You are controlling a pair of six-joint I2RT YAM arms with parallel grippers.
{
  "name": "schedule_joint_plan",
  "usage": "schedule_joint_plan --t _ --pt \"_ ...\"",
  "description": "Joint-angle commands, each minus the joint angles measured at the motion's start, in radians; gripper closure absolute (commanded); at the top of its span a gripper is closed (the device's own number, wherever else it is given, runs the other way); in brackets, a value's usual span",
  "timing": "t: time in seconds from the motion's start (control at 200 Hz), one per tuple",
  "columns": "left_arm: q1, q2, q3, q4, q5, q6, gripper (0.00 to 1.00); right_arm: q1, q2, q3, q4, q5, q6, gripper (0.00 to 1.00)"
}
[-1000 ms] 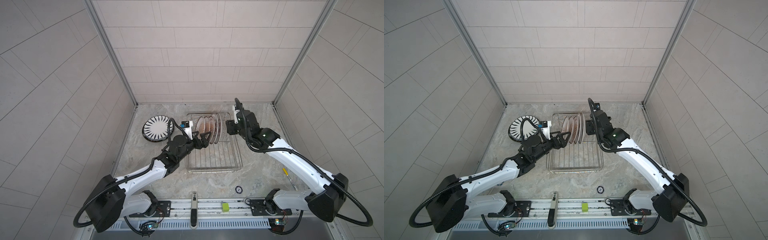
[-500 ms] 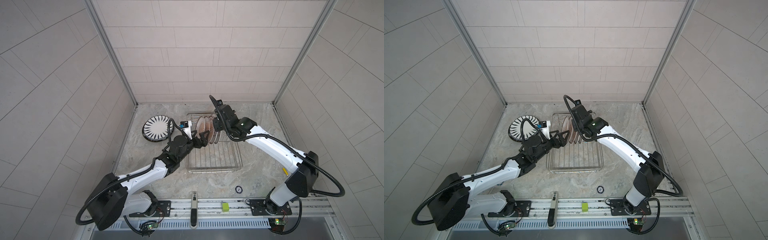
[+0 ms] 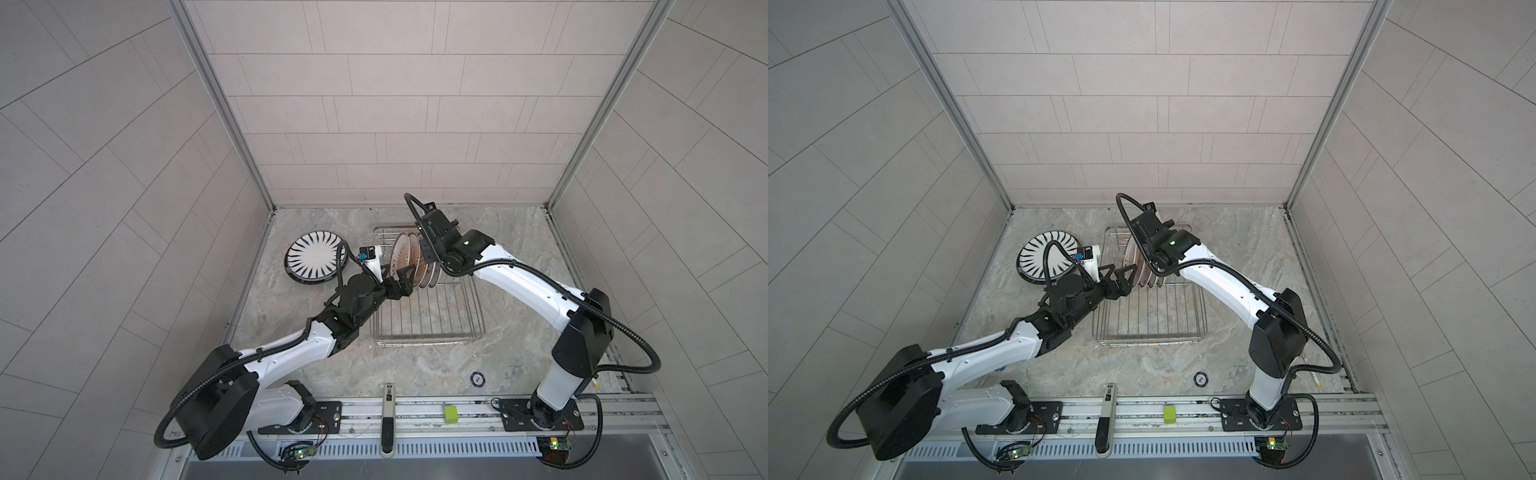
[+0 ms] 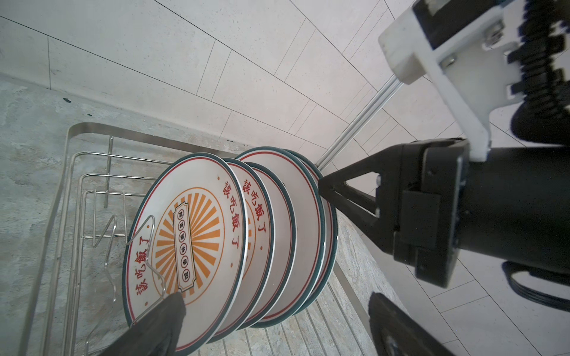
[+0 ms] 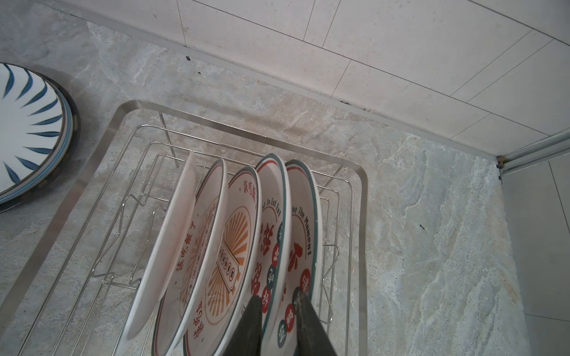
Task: Unload the plates from the dish rack
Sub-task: Pick up the plate from the dish rack.
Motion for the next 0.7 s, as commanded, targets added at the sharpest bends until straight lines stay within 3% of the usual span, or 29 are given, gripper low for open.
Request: schedule_joint_plan --t 0.0,0.175,0.696 --pt "0.007 -0.020 -0.012 0.009 -0.029 0.008 0.02 0.008 0.028 0.040 -0.047 0.052 0.020 0.79" --pt "0.007 -0.029 -0.023 0.009 -0.045 0.006 0.02 0.012 0.074 0.073 -0.071 0.086 0.028 0.82" --pt "0.009 -0.079 -0.064 -0.013 -0.105 0.009 0.02 0.020 0.198 0.186 -0.156 0.190 0.071 0.81"
